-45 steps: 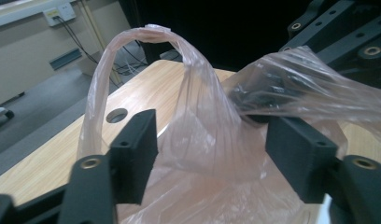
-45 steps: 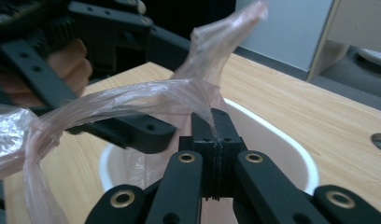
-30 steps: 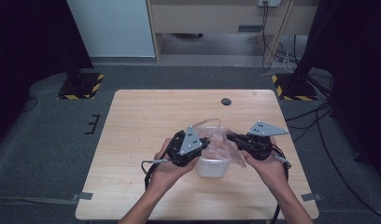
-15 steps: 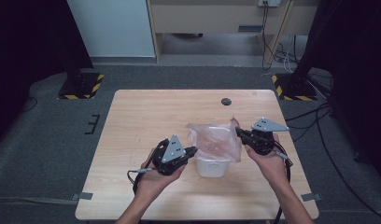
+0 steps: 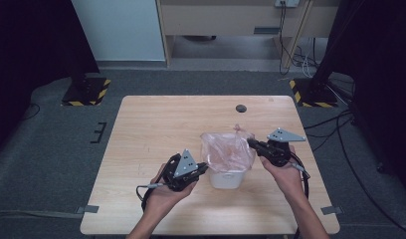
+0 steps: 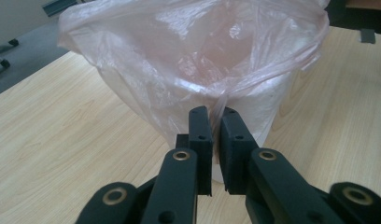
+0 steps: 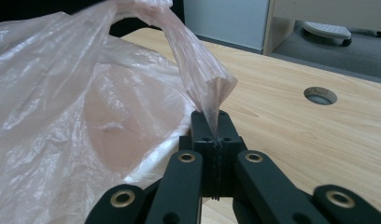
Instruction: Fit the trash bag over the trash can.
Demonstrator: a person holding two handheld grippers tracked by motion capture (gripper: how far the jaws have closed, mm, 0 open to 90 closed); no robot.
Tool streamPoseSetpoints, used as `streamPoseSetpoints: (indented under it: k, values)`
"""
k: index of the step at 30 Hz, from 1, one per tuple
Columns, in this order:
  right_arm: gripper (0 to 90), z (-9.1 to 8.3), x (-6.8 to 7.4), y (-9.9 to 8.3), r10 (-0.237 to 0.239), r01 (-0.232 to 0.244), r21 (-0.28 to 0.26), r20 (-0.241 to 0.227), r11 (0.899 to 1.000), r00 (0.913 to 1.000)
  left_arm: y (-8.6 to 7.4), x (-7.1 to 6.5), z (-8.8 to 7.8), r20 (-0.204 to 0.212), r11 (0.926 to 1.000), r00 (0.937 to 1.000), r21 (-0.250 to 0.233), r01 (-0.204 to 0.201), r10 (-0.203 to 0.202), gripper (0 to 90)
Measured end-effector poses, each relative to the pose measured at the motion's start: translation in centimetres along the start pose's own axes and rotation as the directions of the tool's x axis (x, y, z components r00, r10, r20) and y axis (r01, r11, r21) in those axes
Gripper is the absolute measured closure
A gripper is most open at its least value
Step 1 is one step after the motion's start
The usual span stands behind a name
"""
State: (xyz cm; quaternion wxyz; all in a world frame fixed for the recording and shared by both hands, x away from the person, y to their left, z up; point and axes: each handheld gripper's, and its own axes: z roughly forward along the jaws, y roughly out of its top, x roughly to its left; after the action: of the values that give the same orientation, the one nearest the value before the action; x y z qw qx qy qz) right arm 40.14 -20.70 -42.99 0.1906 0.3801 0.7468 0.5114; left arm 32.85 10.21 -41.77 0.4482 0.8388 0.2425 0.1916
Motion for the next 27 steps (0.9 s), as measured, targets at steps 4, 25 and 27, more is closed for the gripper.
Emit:
streamPoseSetpoints:
  k: [4, 25, 27]
  values:
    - [90.0, 0.2, -0.2, -0.4, 0.004, -0.004, 0.005, -0.005, 1.0, 1.0, -0.1, -0.4, 0.4, 0.004, 0.9998, 0.9998, 0.003, -0.021, 0.021, 80.5]
    - [90.0, 1.0, 1.4, -1.1, -0.032, 0.033, 0.027, -0.045, 0.999, 0.9985, -1.1, -0.3, -0.7, 0.033, 0.9992, 0.999, 0.025, -0.03, 0.029, 84.7]
    - [90.0, 1.1, 1.3, -1.2, -0.023, 0.024, 0.03, -0.044, 0.999, 0.9988, -1.1, -0.3, -0.7, 0.037, 0.9989, 0.9989, 0.035, -0.031, 0.03, 86.2]
